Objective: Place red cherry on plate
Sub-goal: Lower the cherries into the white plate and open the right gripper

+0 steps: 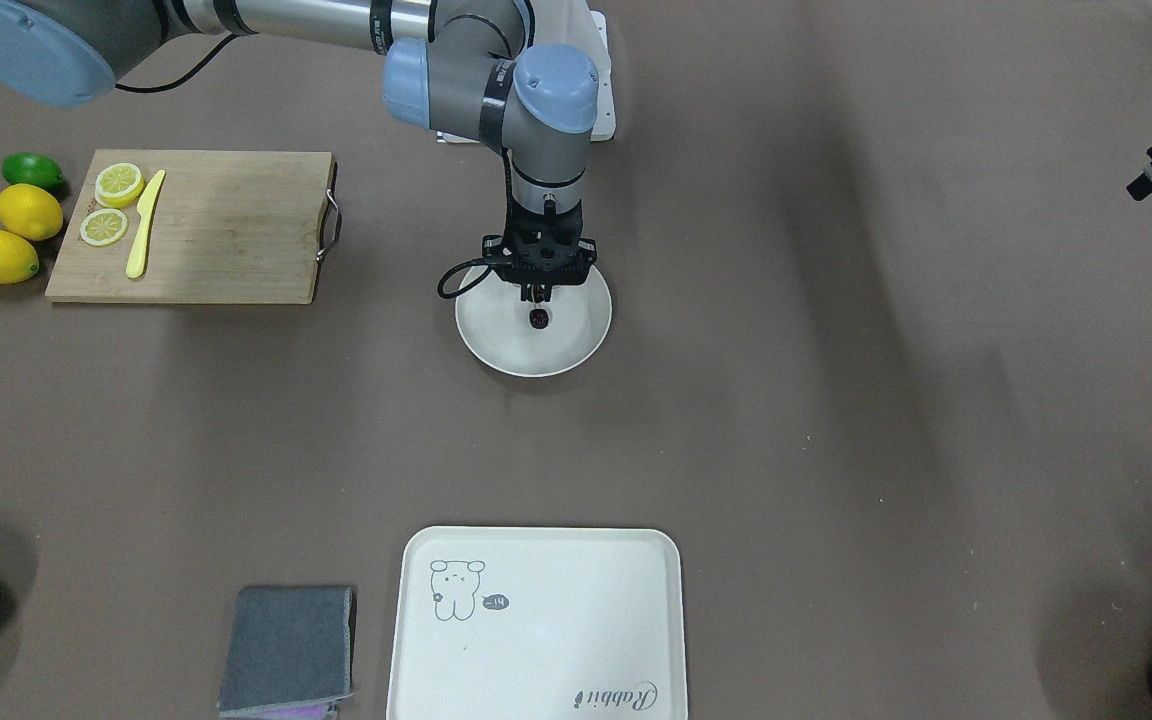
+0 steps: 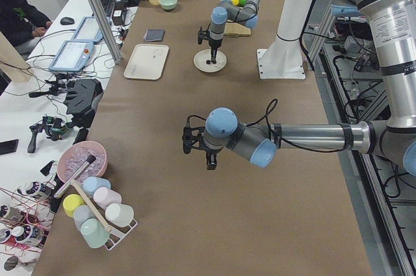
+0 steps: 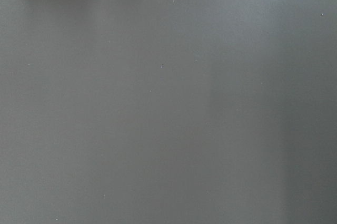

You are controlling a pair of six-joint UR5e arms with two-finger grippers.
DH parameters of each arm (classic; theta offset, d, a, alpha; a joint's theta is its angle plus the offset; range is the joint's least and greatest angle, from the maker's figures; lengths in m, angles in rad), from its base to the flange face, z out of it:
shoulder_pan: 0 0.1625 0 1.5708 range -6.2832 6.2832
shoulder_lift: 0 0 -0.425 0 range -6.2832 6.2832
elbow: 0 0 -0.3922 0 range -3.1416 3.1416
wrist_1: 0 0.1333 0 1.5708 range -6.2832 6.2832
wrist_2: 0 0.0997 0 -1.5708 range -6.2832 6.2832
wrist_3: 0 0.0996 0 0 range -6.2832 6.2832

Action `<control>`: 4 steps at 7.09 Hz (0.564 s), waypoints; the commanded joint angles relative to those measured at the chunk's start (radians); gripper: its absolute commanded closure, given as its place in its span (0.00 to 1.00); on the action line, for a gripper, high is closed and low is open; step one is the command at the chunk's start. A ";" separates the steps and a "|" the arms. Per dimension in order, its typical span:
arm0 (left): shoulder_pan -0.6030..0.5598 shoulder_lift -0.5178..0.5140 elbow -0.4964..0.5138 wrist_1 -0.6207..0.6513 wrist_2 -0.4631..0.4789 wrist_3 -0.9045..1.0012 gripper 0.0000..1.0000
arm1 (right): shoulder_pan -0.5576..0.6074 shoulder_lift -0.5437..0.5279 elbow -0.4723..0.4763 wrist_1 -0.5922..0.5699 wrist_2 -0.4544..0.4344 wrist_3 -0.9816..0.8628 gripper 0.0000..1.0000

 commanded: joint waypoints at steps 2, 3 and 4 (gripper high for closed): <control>0.000 0.001 -0.001 0.000 0.000 0.000 0.01 | 0.108 -0.002 0.152 -0.120 0.130 -0.006 0.00; -0.003 0.002 0.001 0.000 -0.002 0.000 0.01 | 0.150 0.000 0.259 -0.230 0.156 -0.041 0.00; -0.002 -0.002 0.010 0.002 -0.006 0.000 0.01 | 0.213 -0.020 0.359 -0.354 0.214 -0.111 0.00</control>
